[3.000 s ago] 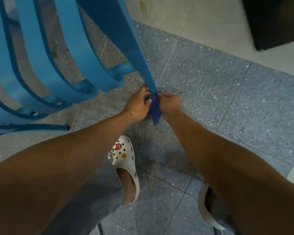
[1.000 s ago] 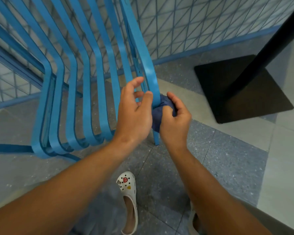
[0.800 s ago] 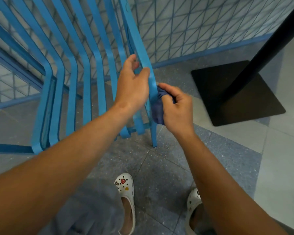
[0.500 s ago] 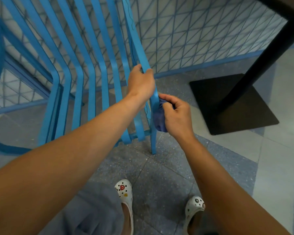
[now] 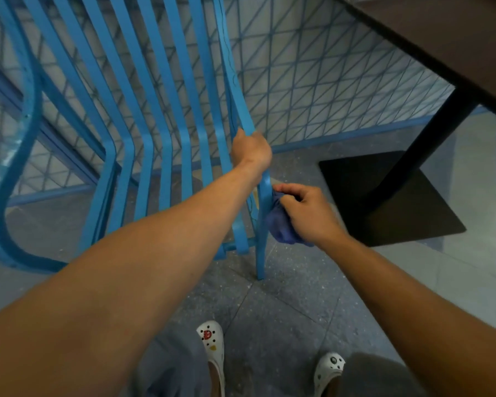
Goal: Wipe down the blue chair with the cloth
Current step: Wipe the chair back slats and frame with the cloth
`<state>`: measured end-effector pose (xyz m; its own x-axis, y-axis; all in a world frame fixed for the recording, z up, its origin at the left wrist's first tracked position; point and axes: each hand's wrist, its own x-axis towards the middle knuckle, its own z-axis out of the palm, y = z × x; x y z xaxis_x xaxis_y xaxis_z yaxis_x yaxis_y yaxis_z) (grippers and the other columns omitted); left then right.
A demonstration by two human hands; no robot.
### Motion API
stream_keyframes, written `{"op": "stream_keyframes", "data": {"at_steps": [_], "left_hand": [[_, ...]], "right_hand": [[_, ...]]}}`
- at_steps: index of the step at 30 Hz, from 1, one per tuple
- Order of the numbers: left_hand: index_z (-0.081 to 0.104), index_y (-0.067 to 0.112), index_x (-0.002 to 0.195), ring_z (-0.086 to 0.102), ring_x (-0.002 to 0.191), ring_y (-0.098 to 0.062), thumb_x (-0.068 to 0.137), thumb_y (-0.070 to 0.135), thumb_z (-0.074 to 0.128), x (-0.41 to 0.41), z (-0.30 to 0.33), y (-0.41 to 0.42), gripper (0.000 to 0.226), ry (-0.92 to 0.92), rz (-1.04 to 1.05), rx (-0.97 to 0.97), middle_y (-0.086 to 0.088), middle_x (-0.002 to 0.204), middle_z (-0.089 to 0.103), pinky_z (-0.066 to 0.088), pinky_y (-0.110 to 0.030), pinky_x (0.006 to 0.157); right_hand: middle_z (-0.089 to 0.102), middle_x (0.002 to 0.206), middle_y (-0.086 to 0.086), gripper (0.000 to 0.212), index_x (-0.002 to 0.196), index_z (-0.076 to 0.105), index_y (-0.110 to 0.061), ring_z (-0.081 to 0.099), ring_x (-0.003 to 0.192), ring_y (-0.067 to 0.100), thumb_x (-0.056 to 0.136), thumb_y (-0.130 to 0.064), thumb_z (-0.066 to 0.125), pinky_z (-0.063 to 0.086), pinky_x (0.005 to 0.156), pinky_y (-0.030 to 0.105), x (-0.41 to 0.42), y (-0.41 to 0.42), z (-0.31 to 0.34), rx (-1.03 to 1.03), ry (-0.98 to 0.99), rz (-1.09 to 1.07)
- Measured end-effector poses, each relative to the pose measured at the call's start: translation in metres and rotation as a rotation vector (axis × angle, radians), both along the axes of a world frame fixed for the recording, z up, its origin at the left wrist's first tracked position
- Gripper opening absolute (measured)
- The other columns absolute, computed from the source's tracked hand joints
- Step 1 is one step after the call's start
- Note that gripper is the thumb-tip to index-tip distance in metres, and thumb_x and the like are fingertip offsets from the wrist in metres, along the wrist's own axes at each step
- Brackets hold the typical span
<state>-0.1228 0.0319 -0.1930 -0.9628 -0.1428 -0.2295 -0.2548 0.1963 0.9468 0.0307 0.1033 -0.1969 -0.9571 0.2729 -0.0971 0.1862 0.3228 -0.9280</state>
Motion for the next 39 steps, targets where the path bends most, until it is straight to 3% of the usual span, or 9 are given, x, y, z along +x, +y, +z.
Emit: {"op": "stream_keyframes", "data": {"at_steps": [5,10,16,22,26,30,32,35,39], "left_hand": [[0.057,0.021,0.093,0.069,0.077,-0.038,0.094,0.027,0.041,0.016,0.007,-0.009,0.018,0.037,-0.047,-0.024,-0.011,0.080,0.063,0.059,-0.050,0.067],[0.054,0.013,0.093,0.050,0.039,-0.014,0.102,0.018,0.044,0.037,0.015,-0.031,0.015,0.008,-0.135,0.076,-0.006,0.069,0.052,0.045,-0.028,0.046],[0.065,0.014,0.095,0.061,0.062,-0.020,0.101,0.019,0.049,0.065,0.019,-0.057,0.017,0.039,-0.184,0.039,-0.010,0.075,0.065,0.054,-0.035,0.061],[0.067,0.013,0.110,0.067,0.065,-0.016,0.101,0.023,0.053,0.093,0.017,-0.091,0.019,0.042,-0.262,-0.060,-0.006,0.075,0.070,0.058,-0.030,0.065],[0.067,0.021,0.109,0.072,0.070,-0.022,0.099,0.027,0.055,0.110,0.022,-0.109,0.016,0.013,-0.313,-0.135,-0.005,0.080,0.074,0.060,-0.034,0.070],[0.064,0.024,0.109,0.062,0.072,-0.001,0.098,0.023,0.059,0.106,0.033,-0.114,0.012,0.002,-0.307,-0.229,0.010,0.089,0.067,0.049,-0.019,0.060],[0.058,0.024,0.108,0.061,0.072,-0.005,0.098,0.020,0.056,0.098,0.040,-0.106,0.011,-0.007,-0.299,-0.233,0.006,0.091,0.065,0.046,-0.022,0.058],[0.056,0.015,0.111,0.065,0.077,-0.022,0.092,0.027,0.055,0.090,0.043,-0.085,0.022,-0.031,-0.267,-0.249,-0.002,0.087,0.064,0.053,-0.034,0.062],[0.055,0.010,0.122,0.067,0.095,-0.031,0.093,0.038,0.060,0.089,0.034,-0.071,0.041,-0.002,-0.232,-0.355,-0.010,0.108,0.069,0.058,-0.043,0.082]], "right_hand": [[0.066,0.090,-0.024,0.026,0.103,0.070,-0.029,0.060,0.081,-0.022,0.099,-0.008,0.054,0.042,0.071,-0.002,0.010,0.020,0.046,0.120,-0.059,0.151],[0.068,0.109,-0.004,0.031,0.126,0.068,-0.013,0.063,0.100,0.004,0.098,-0.006,0.055,0.047,0.089,0.016,0.013,0.006,0.043,0.016,-0.036,-0.048],[0.076,0.094,0.010,0.027,0.104,0.072,0.001,0.071,0.084,0.017,0.095,0.008,0.048,0.058,0.084,0.028,-0.017,-0.021,0.029,-0.390,-0.112,-0.102],[0.067,0.070,0.018,0.027,0.084,0.068,0.002,0.064,0.064,0.027,0.094,0.005,0.043,0.052,0.059,0.031,0.002,-0.059,0.019,-0.428,-0.247,-0.089],[0.065,0.057,0.013,0.026,0.080,0.064,0.005,0.064,0.049,0.019,0.096,0.003,0.044,0.046,0.043,0.020,0.026,-0.073,0.018,-0.431,-0.321,-0.001],[0.074,0.093,0.026,0.028,0.098,0.069,0.013,0.073,0.088,0.035,0.096,-0.001,0.045,0.060,0.075,0.040,0.030,-0.073,0.018,-0.436,-0.332,0.044],[0.073,0.102,0.026,0.028,0.104,0.069,0.011,0.071,0.090,0.033,0.096,-0.002,0.046,0.057,0.074,0.038,0.029,-0.071,0.019,-0.425,-0.334,0.036],[0.074,0.098,0.022,0.027,0.099,0.072,0.006,0.071,0.091,0.033,0.094,0.000,0.046,0.058,0.077,0.040,0.027,-0.065,0.021,-0.372,-0.302,0.067],[0.071,0.080,0.014,0.029,0.084,0.072,-0.004,0.064,0.077,0.021,0.094,0.001,0.046,0.053,0.071,0.035,0.024,-0.054,0.024,-0.312,-0.301,0.107]]}}
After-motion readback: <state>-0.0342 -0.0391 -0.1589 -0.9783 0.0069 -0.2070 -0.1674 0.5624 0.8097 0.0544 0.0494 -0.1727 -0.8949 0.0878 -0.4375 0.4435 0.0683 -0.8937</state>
